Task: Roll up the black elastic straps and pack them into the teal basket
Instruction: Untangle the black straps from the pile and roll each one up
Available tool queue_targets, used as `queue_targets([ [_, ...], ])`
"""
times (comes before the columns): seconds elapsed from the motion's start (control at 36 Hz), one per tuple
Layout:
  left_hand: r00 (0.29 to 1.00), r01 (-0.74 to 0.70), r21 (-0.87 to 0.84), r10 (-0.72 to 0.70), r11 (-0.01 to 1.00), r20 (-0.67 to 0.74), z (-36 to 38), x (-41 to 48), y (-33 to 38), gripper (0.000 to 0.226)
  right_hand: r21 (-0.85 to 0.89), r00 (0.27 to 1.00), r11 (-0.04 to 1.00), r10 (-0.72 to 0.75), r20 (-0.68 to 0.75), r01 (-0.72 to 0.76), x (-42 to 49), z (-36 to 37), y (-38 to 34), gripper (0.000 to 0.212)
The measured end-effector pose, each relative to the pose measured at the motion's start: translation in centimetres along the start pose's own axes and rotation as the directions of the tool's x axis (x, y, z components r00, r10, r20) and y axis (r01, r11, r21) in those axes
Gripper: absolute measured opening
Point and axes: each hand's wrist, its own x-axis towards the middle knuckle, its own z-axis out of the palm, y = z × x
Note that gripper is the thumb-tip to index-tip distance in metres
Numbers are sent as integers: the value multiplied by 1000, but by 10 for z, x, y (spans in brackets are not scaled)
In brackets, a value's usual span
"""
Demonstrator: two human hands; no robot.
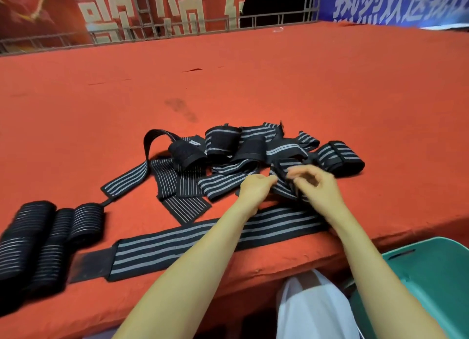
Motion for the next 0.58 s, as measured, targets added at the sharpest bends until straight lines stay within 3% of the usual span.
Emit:
queue_targets([
  [0.06,1000,-6,20,6,1000,14,2,-4,5,29,-133,976,991,-51,-214,22,16,-14,2,25],
  [0.11,999,-47,89,45,995,25,4,-16,18,23,-439,939,895,-77,-334,-83,35,-28,14,29],
  [0.17,996,-88,144,87,986,19,7,-17,23,18,-573,935,764,108,-338,-295,47,-38,28,38],
  [0.22,994,-111,188,109,976,22,12,-15,25,13,-597,923,705,256,-288,-382,53,-41,37,41],
  [0.39,985,-148,319,170,936,-42,21,-5,29,37,-652,930,663,266,-255,-368,54,-42,44,41],
  [0.5,956,-234,336,279,912,-93,19,-5,32,16,-669,927,643,293,-235,-373,51,-41,45,41],
  [0.58,904,-388,371,426,844,-25,20,-16,30,8,-635,924,672,301,-235,-380,52,-42,46,41],
])
